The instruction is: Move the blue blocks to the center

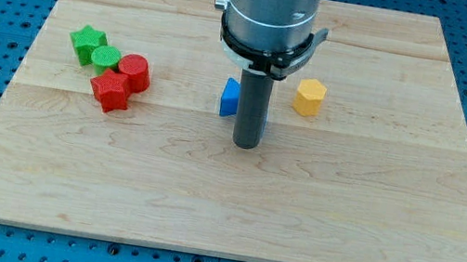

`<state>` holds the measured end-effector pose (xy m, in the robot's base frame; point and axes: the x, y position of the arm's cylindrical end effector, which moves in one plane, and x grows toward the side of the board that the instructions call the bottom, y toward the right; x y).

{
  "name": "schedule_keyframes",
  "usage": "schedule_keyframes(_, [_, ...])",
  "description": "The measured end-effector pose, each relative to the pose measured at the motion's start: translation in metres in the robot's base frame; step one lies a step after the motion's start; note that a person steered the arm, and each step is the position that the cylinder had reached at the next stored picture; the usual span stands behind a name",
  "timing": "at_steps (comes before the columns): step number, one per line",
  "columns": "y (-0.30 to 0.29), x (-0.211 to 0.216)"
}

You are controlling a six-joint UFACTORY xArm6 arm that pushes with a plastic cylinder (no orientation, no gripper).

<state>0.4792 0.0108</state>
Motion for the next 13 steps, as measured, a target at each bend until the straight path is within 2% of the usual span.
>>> schedule_keyframes(13, [-0.019,-0.006])
